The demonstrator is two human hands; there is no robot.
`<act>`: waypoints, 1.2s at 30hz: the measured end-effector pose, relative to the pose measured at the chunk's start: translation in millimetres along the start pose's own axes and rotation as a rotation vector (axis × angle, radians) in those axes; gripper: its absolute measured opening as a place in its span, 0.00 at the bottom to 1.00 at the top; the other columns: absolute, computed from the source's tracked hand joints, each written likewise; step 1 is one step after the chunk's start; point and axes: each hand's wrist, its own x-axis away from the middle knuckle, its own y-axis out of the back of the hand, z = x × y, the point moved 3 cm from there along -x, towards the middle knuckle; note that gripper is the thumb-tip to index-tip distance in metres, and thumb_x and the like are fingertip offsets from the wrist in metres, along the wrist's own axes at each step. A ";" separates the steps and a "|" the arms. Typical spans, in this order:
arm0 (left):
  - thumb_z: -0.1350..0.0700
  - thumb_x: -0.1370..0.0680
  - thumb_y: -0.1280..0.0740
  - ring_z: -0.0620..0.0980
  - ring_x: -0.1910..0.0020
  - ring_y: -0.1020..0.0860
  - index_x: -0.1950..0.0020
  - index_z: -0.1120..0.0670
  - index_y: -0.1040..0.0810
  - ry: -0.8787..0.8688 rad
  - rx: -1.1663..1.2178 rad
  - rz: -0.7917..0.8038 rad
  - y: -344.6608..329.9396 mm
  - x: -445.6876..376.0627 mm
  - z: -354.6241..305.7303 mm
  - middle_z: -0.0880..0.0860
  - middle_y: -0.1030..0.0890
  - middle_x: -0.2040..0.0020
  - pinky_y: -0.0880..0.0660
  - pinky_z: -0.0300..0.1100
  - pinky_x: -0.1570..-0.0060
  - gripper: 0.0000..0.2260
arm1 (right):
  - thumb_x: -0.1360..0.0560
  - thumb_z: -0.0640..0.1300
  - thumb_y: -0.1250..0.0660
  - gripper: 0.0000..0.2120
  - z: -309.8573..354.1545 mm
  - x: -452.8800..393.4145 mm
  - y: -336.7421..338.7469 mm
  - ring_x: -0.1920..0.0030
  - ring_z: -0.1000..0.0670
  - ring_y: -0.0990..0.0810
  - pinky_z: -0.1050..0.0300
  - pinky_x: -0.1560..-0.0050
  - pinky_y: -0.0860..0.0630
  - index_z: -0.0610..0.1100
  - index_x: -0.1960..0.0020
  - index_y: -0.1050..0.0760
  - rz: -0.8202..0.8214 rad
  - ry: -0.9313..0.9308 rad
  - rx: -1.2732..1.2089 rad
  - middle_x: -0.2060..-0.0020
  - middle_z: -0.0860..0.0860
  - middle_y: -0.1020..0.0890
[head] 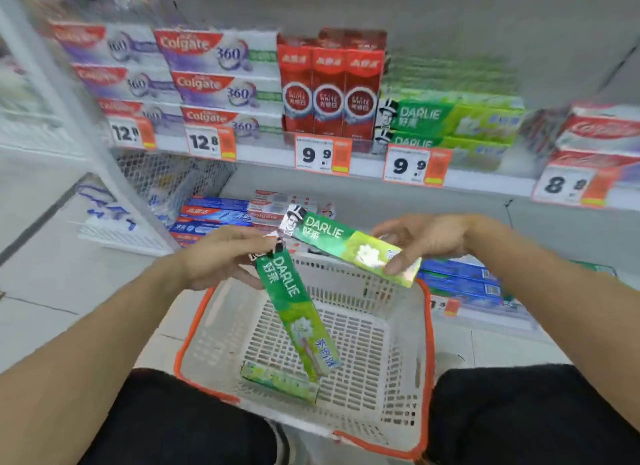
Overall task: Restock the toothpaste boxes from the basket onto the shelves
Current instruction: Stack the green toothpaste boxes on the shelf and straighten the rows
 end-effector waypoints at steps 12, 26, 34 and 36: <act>0.46 0.21 0.36 0.51 0.64 0.21 0.35 0.67 0.28 -0.302 0.351 -0.286 -66.2 -45.4 -37.4 0.59 0.21 0.54 0.25 0.44 0.70 0.26 | 0.32 0.31 0.26 0.34 -10.2 9.9 -17.1 0.37 0.46 0.19 0.43 0.38 0.22 0.46 0.29 0.30 -0.376 0.371 -0.170 0.37 0.49 0.18; 0.46 0.29 0.28 0.56 0.50 0.15 0.40 0.58 0.22 -0.381 0.099 -0.156 -94.5 -63.7 -109.0 0.56 0.14 0.48 0.19 0.57 0.51 0.23 | 0.38 0.26 0.20 0.44 12.3 77.9 33.7 0.37 0.48 0.19 0.60 0.39 0.23 0.46 0.27 0.31 -0.458 0.440 0.062 0.39 0.49 0.17; 0.42 0.29 0.24 0.58 0.45 0.17 0.45 0.55 0.16 -0.488 0.202 -0.209 -108.8 -75.4 -106.6 0.56 0.14 0.48 0.21 0.52 0.45 0.20 | 0.40 0.46 0.18 0.33 38.0 136.6 62.7 0.36 0.57 0.21 0.66 0.35 0.28 0.51 0.36 0.22 -0.804 0.449 0.261 0.41 0.60 0.17; 0.44 0.28 0.25 0.54 0.51 0.16 0.47 0.54 0.16 -0.494 0.226 -0.260 -108.4 -75.0 -107.5 0.56 0.14 0.51 0.19 0.46 0.55 0.16 | 0.41 0.49 0.19 0.32 54.0 148.8 74.9 0.37 0.59 0.21 0.68 0.41 0.25 0.53 0.38 0.21 -0.919 0.471 0.303 0.42 0.64 0.18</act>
